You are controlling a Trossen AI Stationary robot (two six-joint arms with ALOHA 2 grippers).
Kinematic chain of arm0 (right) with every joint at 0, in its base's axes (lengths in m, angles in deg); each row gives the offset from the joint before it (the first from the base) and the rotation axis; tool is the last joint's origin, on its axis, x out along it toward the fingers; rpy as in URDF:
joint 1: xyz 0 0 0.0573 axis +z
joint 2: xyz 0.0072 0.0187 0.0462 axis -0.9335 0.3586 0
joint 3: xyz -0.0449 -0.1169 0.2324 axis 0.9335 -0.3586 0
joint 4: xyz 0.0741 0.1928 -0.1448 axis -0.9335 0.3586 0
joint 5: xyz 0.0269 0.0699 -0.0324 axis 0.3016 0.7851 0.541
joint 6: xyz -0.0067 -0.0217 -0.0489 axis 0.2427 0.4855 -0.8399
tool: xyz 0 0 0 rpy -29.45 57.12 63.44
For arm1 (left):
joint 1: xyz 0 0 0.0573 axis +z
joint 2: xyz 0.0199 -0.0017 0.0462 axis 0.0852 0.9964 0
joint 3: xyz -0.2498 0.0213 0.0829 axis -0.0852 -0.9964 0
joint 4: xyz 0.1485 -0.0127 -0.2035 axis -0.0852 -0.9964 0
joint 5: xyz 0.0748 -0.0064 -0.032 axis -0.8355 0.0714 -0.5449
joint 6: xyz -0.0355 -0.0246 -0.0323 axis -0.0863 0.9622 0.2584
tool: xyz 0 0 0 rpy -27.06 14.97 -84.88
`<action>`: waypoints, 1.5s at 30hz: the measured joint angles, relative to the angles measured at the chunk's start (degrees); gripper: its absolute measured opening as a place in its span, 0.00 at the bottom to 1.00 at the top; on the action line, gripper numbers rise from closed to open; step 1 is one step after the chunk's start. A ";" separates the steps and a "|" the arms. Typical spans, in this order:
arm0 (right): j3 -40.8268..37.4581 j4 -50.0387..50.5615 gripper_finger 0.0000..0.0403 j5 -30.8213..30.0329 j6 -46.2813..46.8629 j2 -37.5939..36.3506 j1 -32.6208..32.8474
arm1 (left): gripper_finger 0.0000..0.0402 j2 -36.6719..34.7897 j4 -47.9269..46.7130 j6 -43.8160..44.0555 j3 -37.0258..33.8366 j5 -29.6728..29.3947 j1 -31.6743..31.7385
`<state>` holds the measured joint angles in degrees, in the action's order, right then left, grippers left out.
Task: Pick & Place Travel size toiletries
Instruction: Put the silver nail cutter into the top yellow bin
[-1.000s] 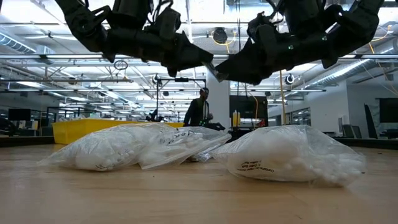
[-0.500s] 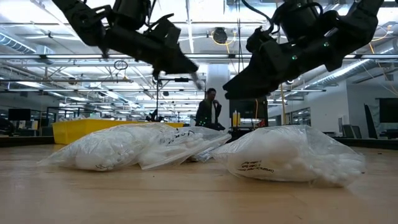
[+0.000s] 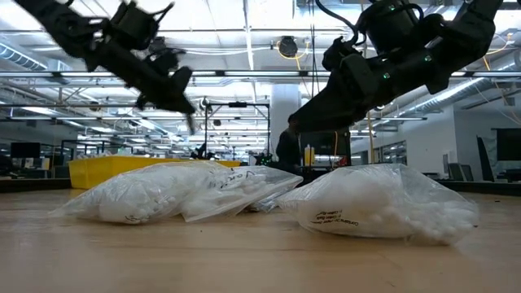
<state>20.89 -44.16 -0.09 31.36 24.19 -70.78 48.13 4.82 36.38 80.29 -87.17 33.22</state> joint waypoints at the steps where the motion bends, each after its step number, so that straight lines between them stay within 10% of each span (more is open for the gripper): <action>1: 0.00 -0.02 0.82 -0.04 0.21 0.00 -0.01 | 0.09 -0.93 1.11 1.47 -2.16 0.00 1.63; 11: 0.00 -2.60 0.82 0.01 0.41 0.00 0.02 | 0.11 -3.91 6.46 17.79 -12.73 -1.88 11.57; 30: 0.00 -3.07 0.82 0.33 2.92 0.00 0.11 | 0.71 -3.90 5.87 19.44 -12.73 -1.16 11.70; 45: 2.91 -3.56 0.82 -0.08 -1.45 9.36 11.28 | 0.76 -3.88 5.90 19.54 -12.71 0.24 9.70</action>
<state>23.80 -47.72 -0.17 29.92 33.55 -59.51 44.25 10.72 55.92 67.58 -86.93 42.92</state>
